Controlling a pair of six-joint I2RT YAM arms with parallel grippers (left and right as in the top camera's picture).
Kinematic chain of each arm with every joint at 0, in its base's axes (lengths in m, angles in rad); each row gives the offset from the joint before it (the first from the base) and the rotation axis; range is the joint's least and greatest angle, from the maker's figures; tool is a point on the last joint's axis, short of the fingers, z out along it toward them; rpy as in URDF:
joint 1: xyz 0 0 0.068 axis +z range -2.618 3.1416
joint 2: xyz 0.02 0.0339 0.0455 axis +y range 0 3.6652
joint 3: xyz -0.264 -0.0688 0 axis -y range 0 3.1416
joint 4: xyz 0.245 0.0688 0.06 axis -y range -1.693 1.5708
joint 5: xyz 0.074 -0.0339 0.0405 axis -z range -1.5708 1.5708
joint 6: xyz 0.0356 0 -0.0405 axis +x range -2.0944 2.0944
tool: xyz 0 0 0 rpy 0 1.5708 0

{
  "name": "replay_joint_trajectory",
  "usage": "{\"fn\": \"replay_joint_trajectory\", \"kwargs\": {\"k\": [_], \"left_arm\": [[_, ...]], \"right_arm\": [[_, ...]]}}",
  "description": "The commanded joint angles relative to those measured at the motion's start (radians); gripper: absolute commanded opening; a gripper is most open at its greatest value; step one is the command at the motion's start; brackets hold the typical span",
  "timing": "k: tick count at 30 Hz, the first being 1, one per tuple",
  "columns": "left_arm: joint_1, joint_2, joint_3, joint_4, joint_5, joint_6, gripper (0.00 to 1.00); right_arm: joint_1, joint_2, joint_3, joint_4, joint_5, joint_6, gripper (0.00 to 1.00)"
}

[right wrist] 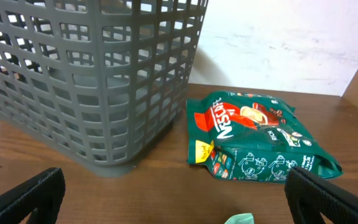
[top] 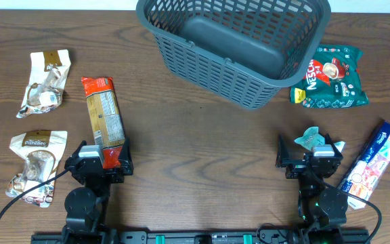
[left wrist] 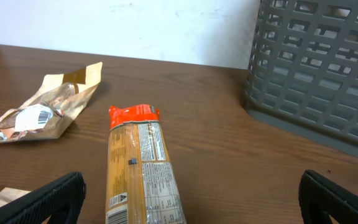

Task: Pack container

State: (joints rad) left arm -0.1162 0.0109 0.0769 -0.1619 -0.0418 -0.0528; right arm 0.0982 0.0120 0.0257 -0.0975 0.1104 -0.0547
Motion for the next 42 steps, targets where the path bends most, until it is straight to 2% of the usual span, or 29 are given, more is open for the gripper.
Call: {"fn": "replay_joint_trajectory", "kwargs": {"k": [1, 38, 42], "left_arm": [[-0.005, -0.008, -0.028, -0.008, -0.019, -0.009, 0.99], [-0.005, -0.008, -0.028, 0.001, -0.019, -0.010, 0.99], [-0.005, -0.007, -0.013, 0.041, 0.038, -0.095, 0.99]], "right_arm": [[-0.007, -0.007, -0.005, 0.001, 0.010, 0.016, 0.99], [-0.007, -0.007, -0.005, 0.004, -0.026, 0.020, 0.99], [-0.007, -0.005, -0.005, -0.003, -0.035, 0.232, 0.99]]}}
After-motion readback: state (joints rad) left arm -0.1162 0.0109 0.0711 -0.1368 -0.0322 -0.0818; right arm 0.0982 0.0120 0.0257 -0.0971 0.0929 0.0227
